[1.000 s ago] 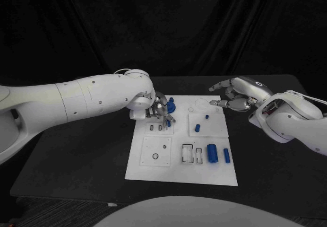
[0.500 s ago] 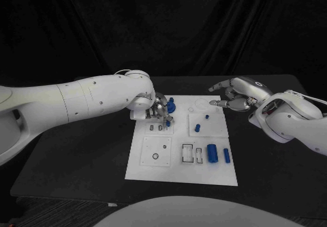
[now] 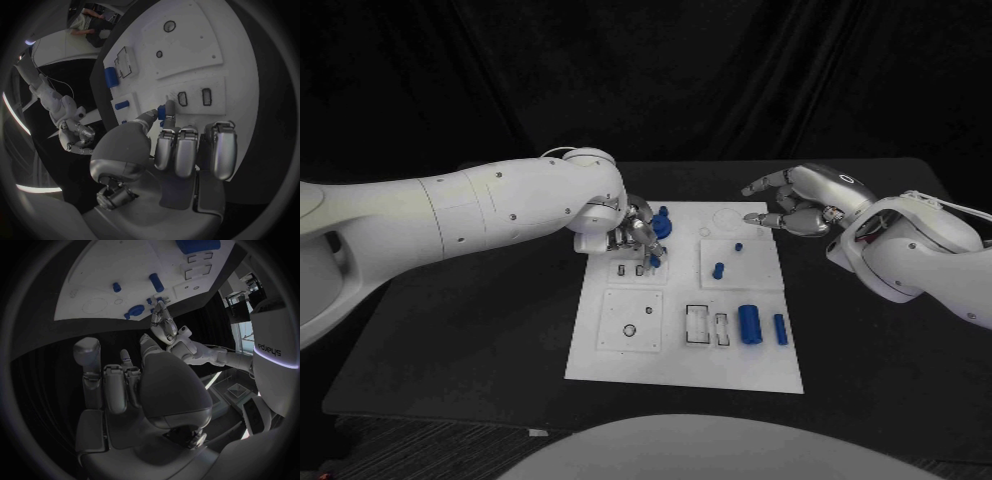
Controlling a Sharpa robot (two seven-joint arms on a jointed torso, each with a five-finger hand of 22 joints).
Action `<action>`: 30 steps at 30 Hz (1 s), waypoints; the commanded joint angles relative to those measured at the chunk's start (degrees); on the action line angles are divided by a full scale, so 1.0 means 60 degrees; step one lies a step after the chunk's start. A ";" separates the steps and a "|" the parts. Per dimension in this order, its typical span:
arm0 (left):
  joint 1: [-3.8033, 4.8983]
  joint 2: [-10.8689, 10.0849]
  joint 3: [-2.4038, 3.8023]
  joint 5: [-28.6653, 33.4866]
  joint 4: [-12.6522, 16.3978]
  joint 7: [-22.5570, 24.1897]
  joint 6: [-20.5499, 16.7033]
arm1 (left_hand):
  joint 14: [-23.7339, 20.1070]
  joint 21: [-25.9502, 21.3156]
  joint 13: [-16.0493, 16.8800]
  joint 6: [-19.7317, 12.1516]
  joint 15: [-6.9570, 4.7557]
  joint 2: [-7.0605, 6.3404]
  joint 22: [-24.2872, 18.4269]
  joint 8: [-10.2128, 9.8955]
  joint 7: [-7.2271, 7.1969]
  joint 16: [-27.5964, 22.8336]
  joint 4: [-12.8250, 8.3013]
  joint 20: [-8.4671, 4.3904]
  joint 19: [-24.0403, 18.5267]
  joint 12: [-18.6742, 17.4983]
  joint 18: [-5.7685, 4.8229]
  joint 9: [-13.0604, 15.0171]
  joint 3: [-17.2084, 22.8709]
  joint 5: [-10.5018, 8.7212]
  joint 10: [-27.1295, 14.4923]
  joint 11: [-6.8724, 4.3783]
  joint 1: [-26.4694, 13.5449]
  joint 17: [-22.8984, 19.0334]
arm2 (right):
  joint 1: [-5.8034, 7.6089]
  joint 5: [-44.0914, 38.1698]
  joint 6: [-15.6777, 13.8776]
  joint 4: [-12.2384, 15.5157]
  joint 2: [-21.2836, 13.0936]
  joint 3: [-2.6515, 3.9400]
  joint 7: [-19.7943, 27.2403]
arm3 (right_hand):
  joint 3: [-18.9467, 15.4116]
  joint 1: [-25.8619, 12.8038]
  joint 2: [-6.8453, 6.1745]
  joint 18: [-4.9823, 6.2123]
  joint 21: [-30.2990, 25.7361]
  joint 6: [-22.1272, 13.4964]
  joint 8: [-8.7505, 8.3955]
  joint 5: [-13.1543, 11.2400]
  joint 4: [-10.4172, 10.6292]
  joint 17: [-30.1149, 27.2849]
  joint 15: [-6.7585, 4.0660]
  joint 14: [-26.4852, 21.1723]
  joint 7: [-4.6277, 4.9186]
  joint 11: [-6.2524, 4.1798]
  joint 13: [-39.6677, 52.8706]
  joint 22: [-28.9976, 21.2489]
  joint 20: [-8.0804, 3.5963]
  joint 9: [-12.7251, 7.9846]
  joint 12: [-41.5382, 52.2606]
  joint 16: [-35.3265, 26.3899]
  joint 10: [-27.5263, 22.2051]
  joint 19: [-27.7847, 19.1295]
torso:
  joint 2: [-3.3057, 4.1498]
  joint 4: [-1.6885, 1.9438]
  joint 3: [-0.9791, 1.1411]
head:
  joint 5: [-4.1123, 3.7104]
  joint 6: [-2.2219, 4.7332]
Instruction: Assemble the parts on the task board
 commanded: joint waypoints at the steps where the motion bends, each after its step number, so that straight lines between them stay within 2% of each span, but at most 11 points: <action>1: -0.0022 -0.0017 0.0005 0.0016 0.0022 0.0158 0.0109 | 0.0989 -0.0064 0.2510 0.0078 -0.0060 -0.0142 0.1382 -0.0120 0.0011 0.0025 -0.0193 -0.0021 -0.0071 0.0033 -0.0041 0.0160 0.0632 0.0073 0.0978 -0.0011 -0.0296 0.2514 | -0.0027 -0.0012 0.0189 -0.0001 0.0009 0.0007 -0.0173 | -0.0011 0.0028 0.0069 -0.0010 -0.0064 0.0071 -0.0018 0.0060 -0.0065 0.1871 -0.0005 0.0659 -0.0028 0.0014 0.1872 0.0960 -0.0017 -0.0015 -0.0068 -0.0062 0.0162 -0.0063 | -0.0001 -0.0002 0.0000 | 0.0006 -0.0002; 7: -0.0022 -0.0099 0.0005 0.0016 0.0084 0.0178 0.0051 | 0.0989 -0.0094 0.2510 0.0125 -0.0061 -0.0396 0.1412 -0.0203 0.0026 0.0025 -0.0560 -0.0021 -0.0064 0.0033 -0.0039 0.0460 0.1600 0.0363 0.0978 -0.0014 -0.0714 0.2514 | -0.0035 -0.0012 0.0272 -0.0001 0.0019 0.0007 -0.0207 | -0.0006 0.0039 0.0077 -0.0004 -0.0103 0.0074 -0.0019 0.0074 -0.0074 0.1853 -0.0003 0.0649 -0.0026 0.0016 0.1866 0.0951 -0.0016 -0.0016 -0.0074 -0.0084 0.0154 -0.0076 | 0.0001 0.0001 0.0002 | 0.0015 -0.0002; 18: -0.0022 -0.0265 0.0005 0.0016 0.0264 0.0192 -0.0176 | 0.0989 -0.0109 0.2510 0.0167 -0.0069 -0.0475 0.1429 -0.0215 0.0022 0.0025 -0.0725 -0.0025 -0.0058 0.0033 -0.0038 0.0629 0.2018 0.0526 0.0978 -0.0020 -0.0899 0.2514 | -0.0064 -0.0012 0.0385 0.0008 -0.0014 0.0007 -0.0283 | 0.0003 0.0059 0.0092 0.0012 -0.0202 0.0080 -0.0020 0.0097 -0.0089 0.1808 -0.0001 0.0624 -0.0022 0.0020 0.1843 0.0929 -0.0014 -0.0017 -0.0097 -0.0141 0.0124 -0.0110 | 0.0001 -0.0004 0.0002 | 0.0072 -0.0002; 30: -0.0021 -0.0714 0.0005 0.0017 0.0830 -0.0108 -0.0465 | 0.0989 -0.0121 0.2510 0.0168 -0.0070 -0.0475 0.1431 -0.0242 0.0032 0.0025 -0.0706 -0.0027 -0.0062 0.0033 -0.0036 0.0691 0.2162 0.0574 0.0978 -0.0018 -0.1046 0.2514 | -0.0072 -0.0012 0.0469 0.0042 -0.0054 0.0007 -0.0352 | 0.0006 0.0071 0.0102 0.0024 -0.0287 0.0100 -0.0015 0.0108 -0.0101 0.1778 0.0004 0.0607 -0.0019 0.0024 0.1816 0.0910 -0.0010 -0.0016 -0.0125 -0.0180 0.0088 -0.0142 | -0.0004 0.0007 0.0007 | 0.0116 -0.0002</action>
